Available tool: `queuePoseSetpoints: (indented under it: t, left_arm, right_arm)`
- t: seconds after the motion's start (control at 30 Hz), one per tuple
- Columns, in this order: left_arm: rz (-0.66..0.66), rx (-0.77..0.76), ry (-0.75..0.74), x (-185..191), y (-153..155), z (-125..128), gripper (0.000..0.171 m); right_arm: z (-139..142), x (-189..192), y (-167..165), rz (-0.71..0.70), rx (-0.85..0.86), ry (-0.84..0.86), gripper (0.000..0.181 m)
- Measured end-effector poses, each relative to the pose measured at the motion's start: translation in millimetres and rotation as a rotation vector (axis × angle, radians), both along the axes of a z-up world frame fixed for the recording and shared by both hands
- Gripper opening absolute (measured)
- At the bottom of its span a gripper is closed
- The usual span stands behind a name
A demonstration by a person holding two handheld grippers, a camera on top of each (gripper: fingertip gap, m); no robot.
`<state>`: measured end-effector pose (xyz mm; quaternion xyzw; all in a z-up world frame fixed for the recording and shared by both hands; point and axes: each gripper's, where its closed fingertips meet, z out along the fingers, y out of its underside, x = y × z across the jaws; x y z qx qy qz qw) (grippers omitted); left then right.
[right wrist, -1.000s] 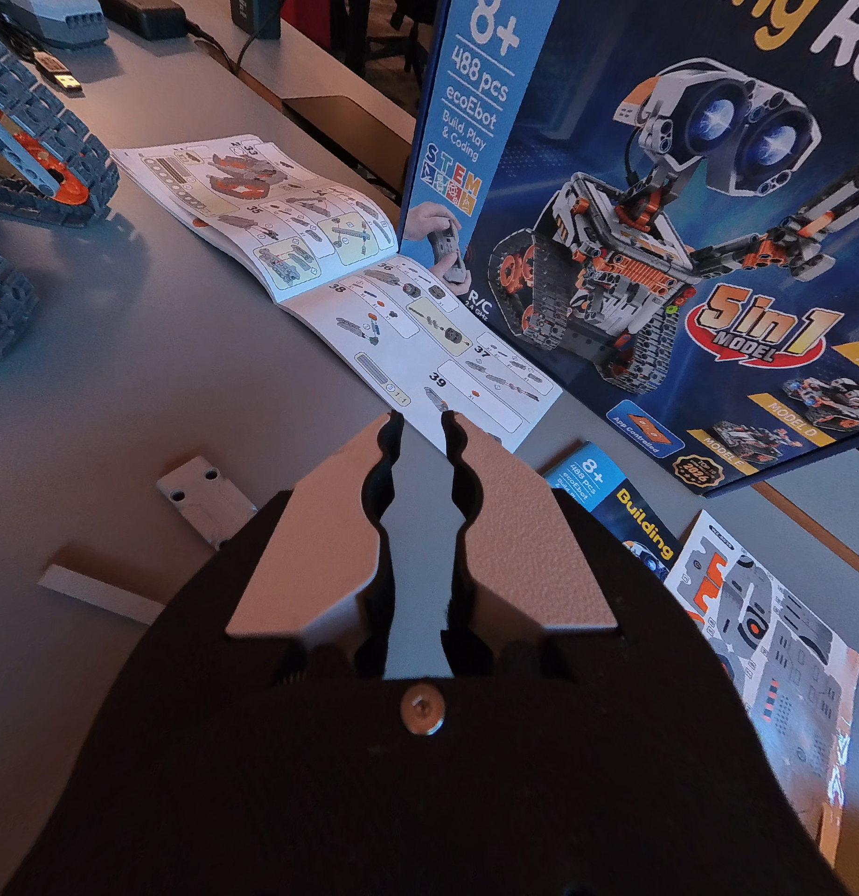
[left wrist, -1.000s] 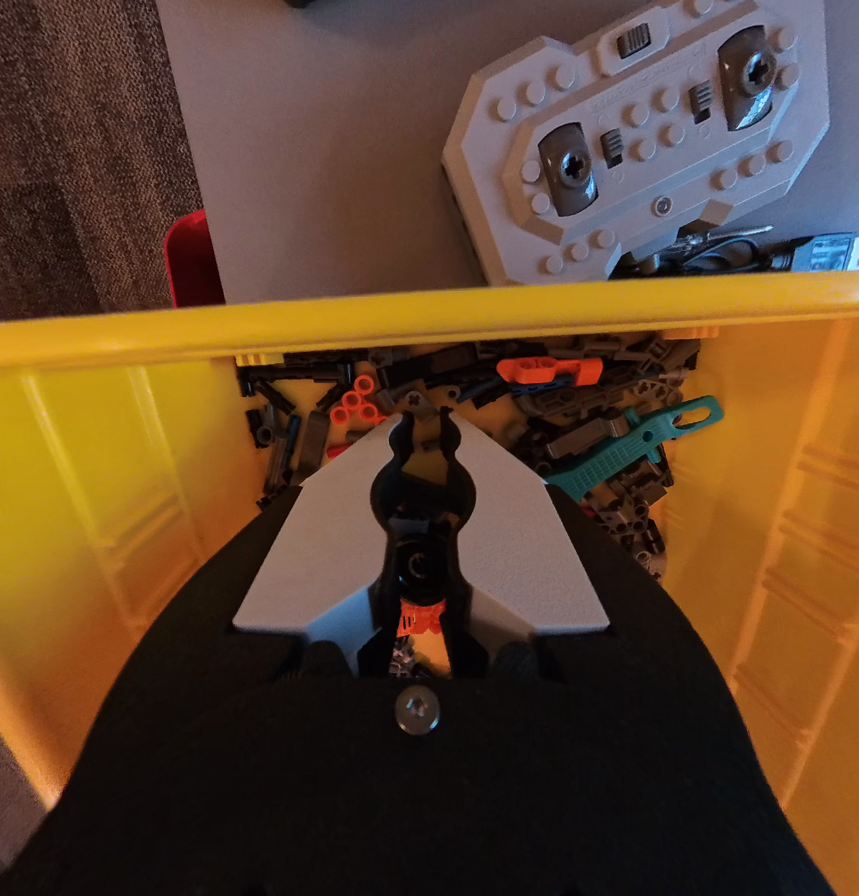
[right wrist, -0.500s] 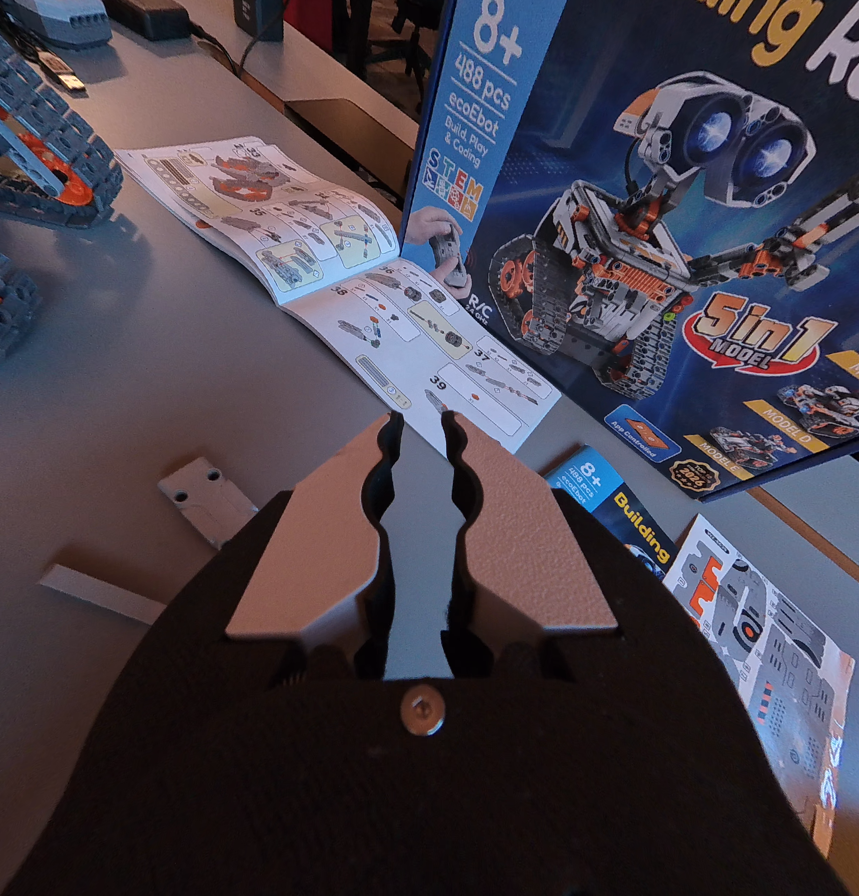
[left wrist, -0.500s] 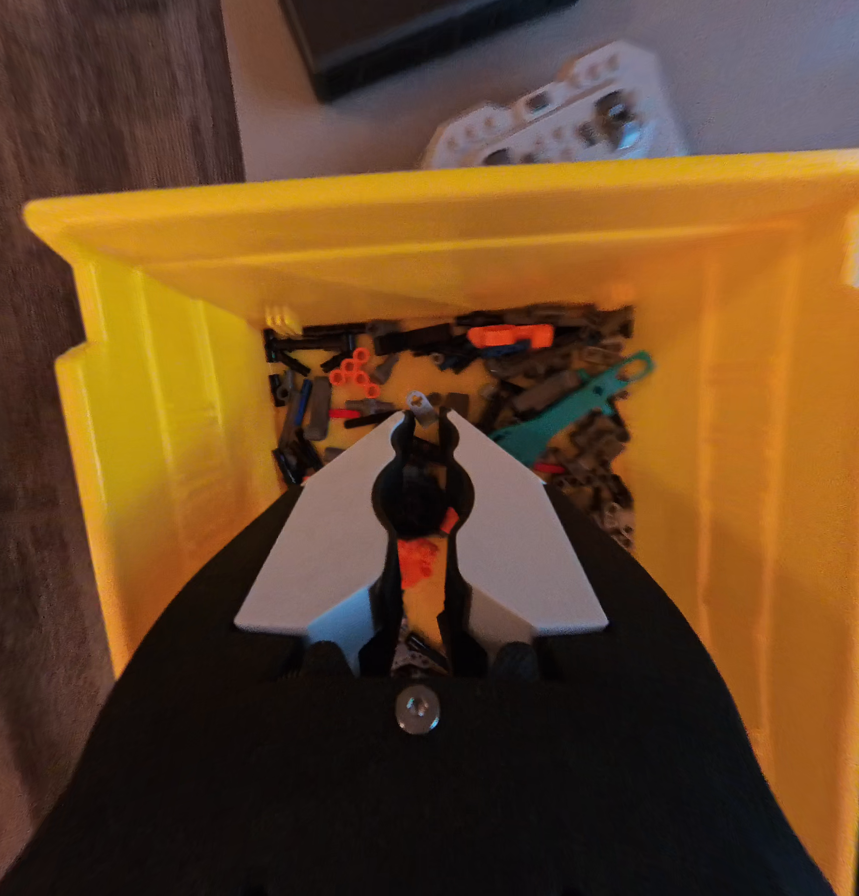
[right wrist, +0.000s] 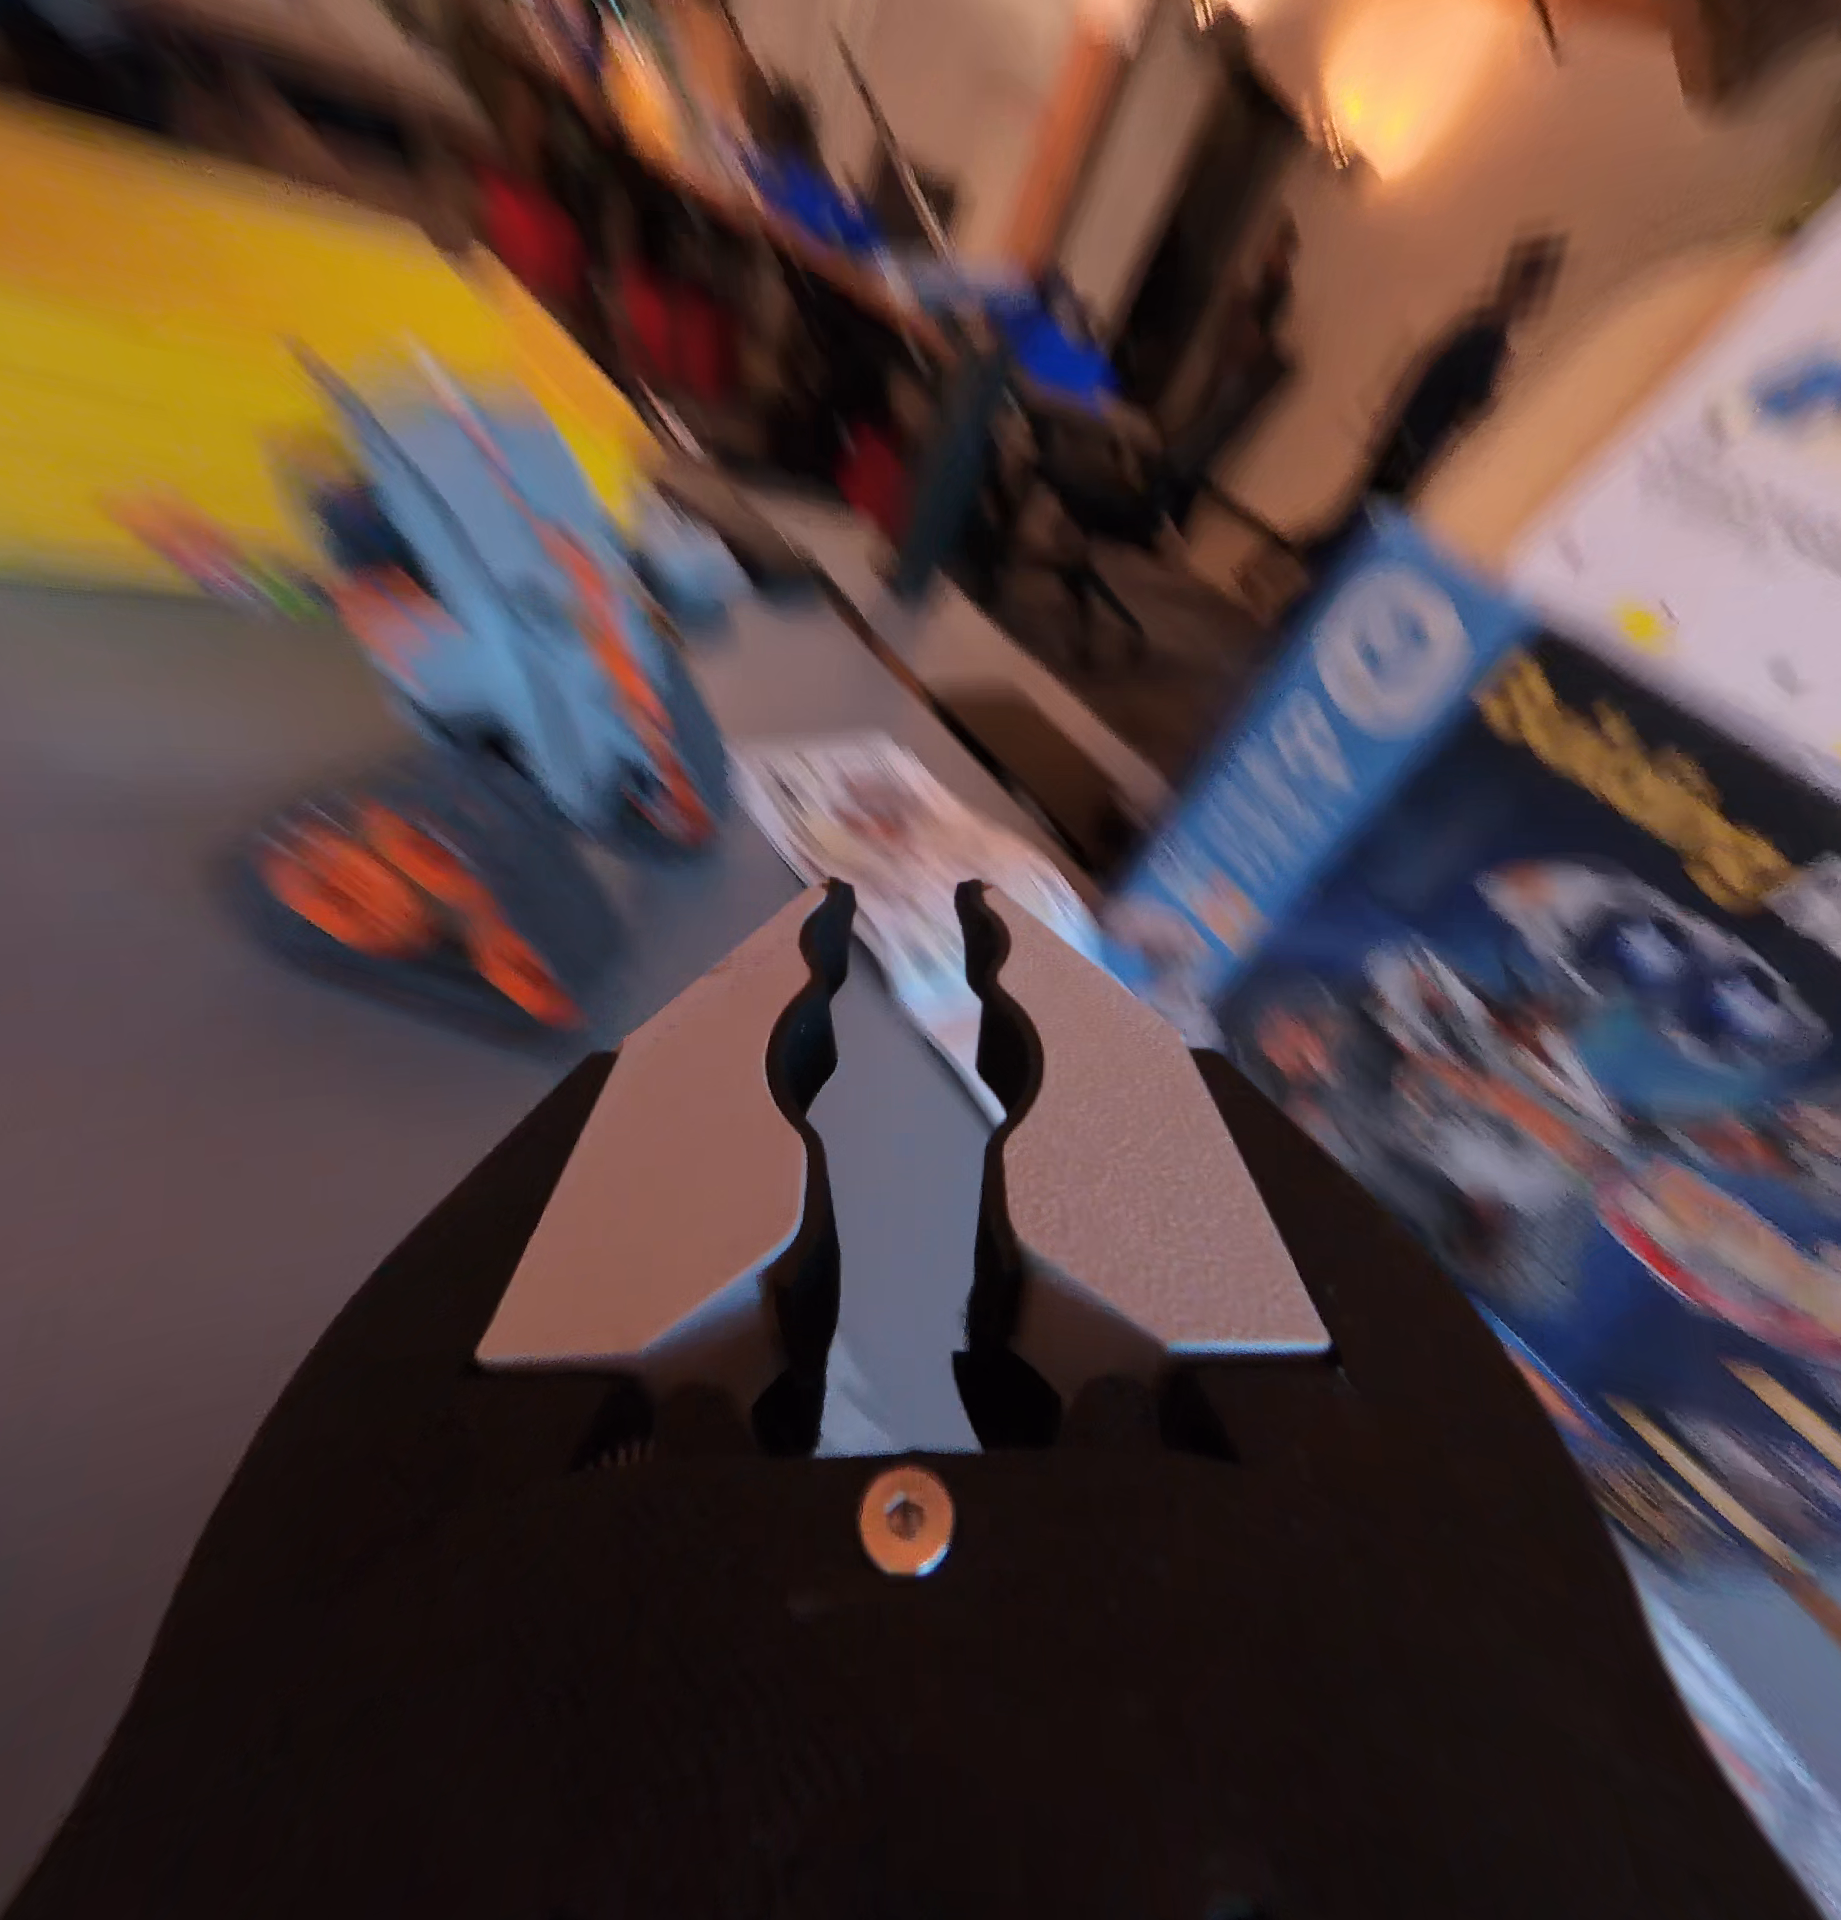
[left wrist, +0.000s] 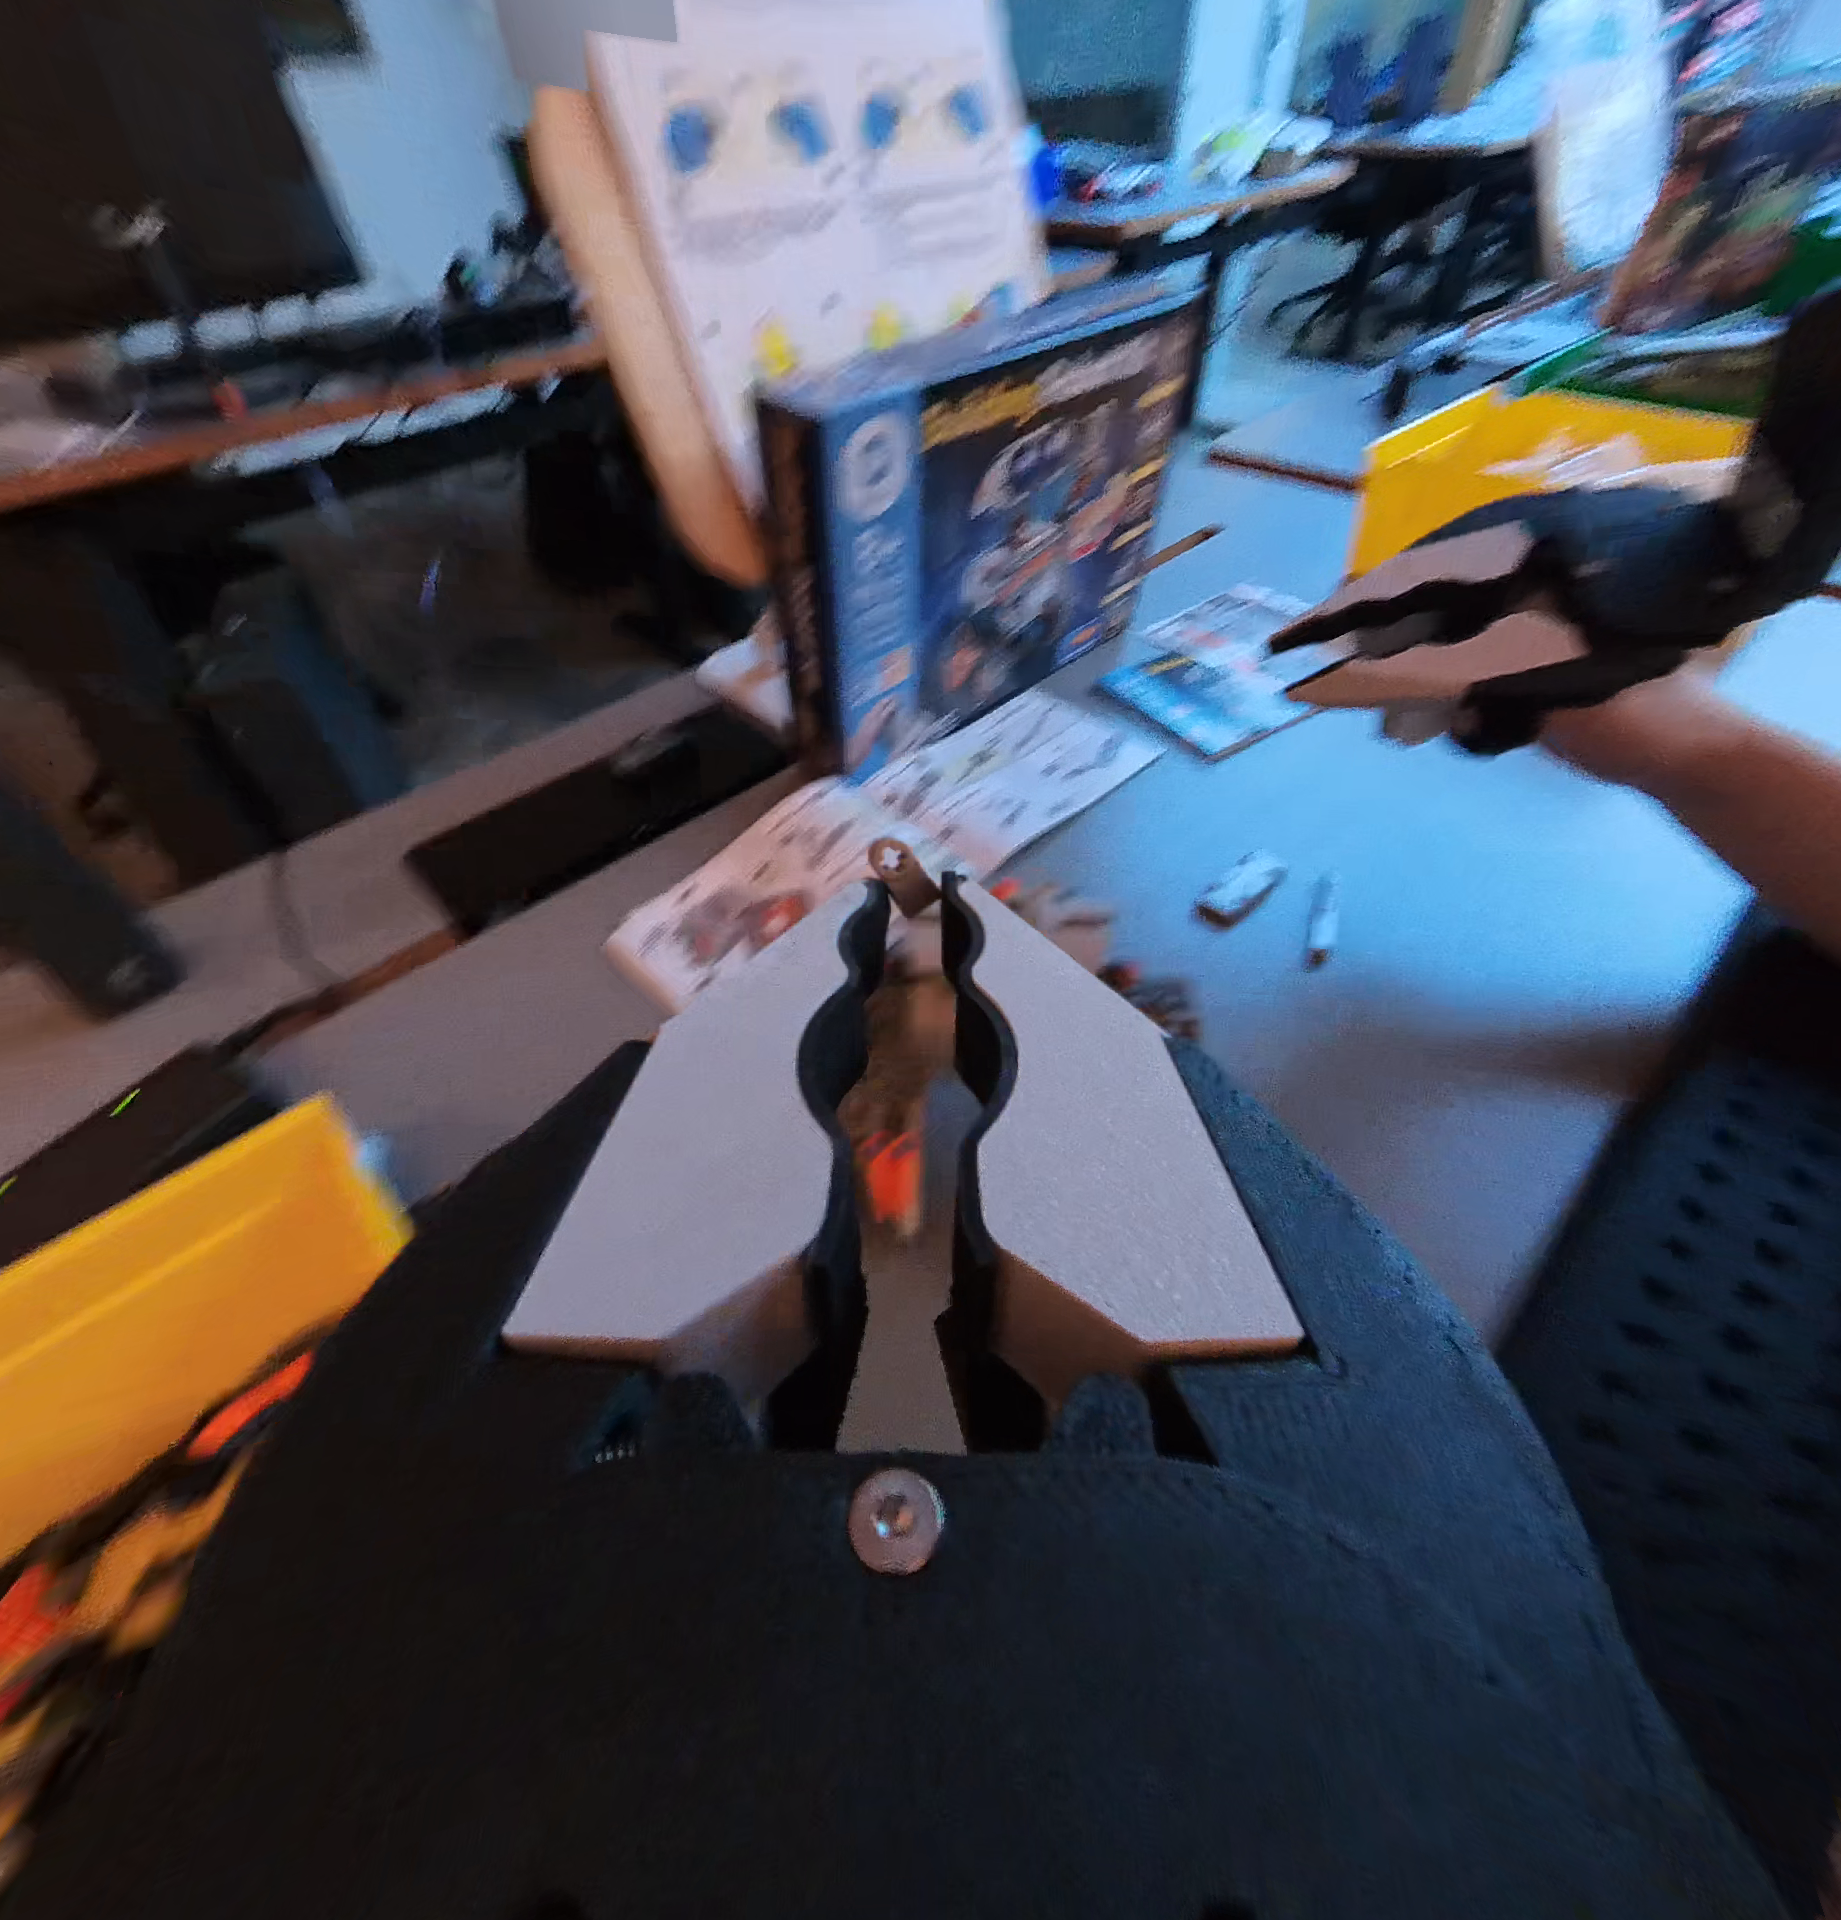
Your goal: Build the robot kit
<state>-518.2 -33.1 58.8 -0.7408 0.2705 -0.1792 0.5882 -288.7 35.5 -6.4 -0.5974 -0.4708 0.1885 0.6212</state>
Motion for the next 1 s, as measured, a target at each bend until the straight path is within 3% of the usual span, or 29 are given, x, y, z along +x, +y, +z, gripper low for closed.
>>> queuePoseSetpoints:
  t: [0.07,0.17,0.37,0.6,1.0]
  left_arm:
    - [-0.085,0.061,-0.053,37.5,-13.1,14.4,0.008]
    - [-0.184,0.139,-0.061,91.4,-27.6,21.9,0.008]
    - [-0.416,0.177,-0.124,164.2,-58.9,21.3,0.008]
    - [-0.495,0.153,-0.169,178.6,-70.2,21.7,0.007]
    - [-0.534,0.02,-0.107,189.3,-59.0,-15.9,0.01]
  right_arm:
    - [27.7,-28.3,-34.6,0.162,-0.124,0.176,0.023]
    - [66.2,-64.5,-86.5,0.478,-0.447,0.438,0.029]
    - [89.0,-78.3,-120.0,0.804,-0.833,0.602,0.032]
    - [92.7,-68.1,-132.1,0.914,-0.905,0.658,0.014]
    - [57.4,-55.2,-118.4,0.737,-0.718,0.554,0.007]
